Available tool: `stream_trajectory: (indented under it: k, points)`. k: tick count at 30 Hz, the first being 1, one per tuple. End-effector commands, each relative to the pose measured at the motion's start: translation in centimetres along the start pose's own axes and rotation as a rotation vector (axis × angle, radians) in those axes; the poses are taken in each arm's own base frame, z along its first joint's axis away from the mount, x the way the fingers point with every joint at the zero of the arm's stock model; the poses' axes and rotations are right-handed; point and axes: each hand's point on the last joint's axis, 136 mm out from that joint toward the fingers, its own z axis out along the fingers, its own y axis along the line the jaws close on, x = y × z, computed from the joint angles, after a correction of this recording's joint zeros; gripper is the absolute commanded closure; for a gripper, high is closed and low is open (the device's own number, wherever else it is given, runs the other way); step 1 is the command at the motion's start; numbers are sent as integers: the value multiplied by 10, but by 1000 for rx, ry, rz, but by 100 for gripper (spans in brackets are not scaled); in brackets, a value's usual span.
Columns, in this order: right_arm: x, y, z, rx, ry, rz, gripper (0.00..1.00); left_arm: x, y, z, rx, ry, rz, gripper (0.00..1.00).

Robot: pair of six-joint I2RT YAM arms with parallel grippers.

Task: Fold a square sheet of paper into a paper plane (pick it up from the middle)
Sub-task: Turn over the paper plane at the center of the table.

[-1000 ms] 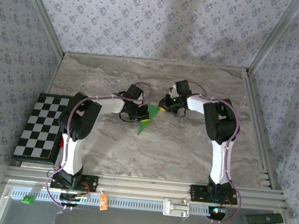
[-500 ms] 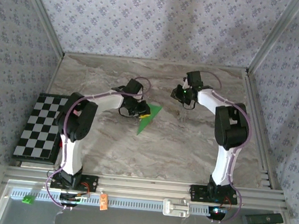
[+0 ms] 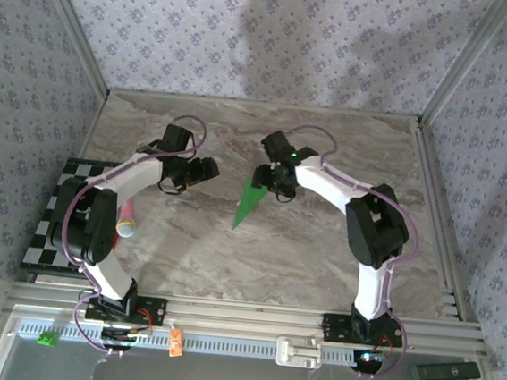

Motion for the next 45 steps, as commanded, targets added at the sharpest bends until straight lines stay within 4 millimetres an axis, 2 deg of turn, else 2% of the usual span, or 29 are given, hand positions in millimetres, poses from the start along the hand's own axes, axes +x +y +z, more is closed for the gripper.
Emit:
stream_trajectory:
  k: [1, 5, 9, 16, 21, 26, 31, 35, 36, 41, 45]
  points:
    - [4, -4, 3, 142, -6, 7, 26, 1, 22, -10, -74, -25, 30, 15]
    - [6, 7, 14, 201, -2, -18, 25, 4, 33, -10, -84, -29, 21, 8]
    - [13, 7, 23, 268, 24, -18, 26, 7, 37, -12, -86, -34, 24, 1]
    - [25, 7, 31, 291, 77, -34, 35, 7, 40, -13, -92, -44, 28, 0]
    - [25, 1, 24, 321, 63, -29, 44, 7, 41, -14, -100, -47, 23, 0]
    - [26, -2, 23, 324, 61, -14, 59, 7, 43, -15, -111, -48, 19, 0]
    - [27, -4, 22, 326, 63, -6, 80, 6, 43, -16, -117, -51, 14, 0]
    - [20, -3, 15, 314, 28, -15, 97, 3, 44, -20, -121, -65, 7, 0]
    - [17, 0, 12, 301, 17, -23, 100, 2, 45, -22, -121, -74, 2, 0]
    - [0, 21, -8, 205, -47, -110, 100, -6, 50, -38, -105, -128, -40, 0]
    - [-11, 61, -23, -2, -78, -230, 100, -11, 59, -51, -86, -183, -101, 0]
